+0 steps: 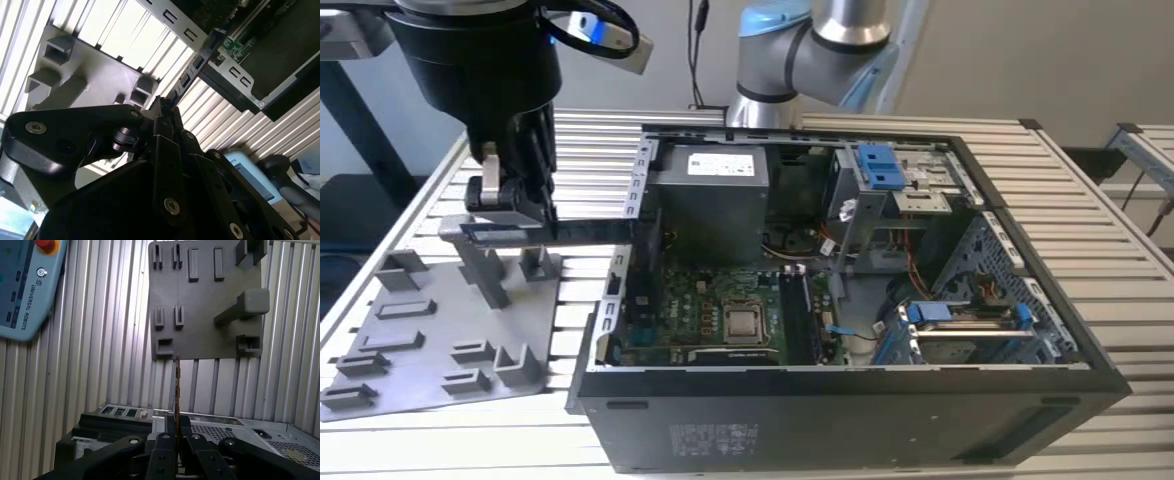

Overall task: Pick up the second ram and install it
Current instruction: 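Pick up the second ram and move it above second insertion slot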

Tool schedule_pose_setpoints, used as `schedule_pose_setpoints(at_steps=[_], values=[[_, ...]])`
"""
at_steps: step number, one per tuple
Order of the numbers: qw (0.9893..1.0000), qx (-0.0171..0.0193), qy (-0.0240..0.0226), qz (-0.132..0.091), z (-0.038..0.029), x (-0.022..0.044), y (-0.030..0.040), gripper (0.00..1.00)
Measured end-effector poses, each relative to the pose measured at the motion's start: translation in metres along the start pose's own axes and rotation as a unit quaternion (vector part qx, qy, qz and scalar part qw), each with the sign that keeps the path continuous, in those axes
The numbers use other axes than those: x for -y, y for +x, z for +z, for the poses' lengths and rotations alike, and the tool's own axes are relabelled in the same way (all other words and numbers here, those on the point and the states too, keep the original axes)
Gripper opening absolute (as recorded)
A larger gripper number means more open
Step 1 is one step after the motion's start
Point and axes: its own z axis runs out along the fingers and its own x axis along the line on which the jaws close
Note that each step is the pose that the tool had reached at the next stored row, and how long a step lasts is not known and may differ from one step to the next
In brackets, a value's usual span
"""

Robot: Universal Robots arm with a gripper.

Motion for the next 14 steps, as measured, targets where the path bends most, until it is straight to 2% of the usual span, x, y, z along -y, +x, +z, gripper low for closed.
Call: schedule_pose_setpoints(at_steps=[14], values=[[1.0, 0.0, -0.0001, 0.0, -0.0029, 0.0352, 0.0028, 0.14]])
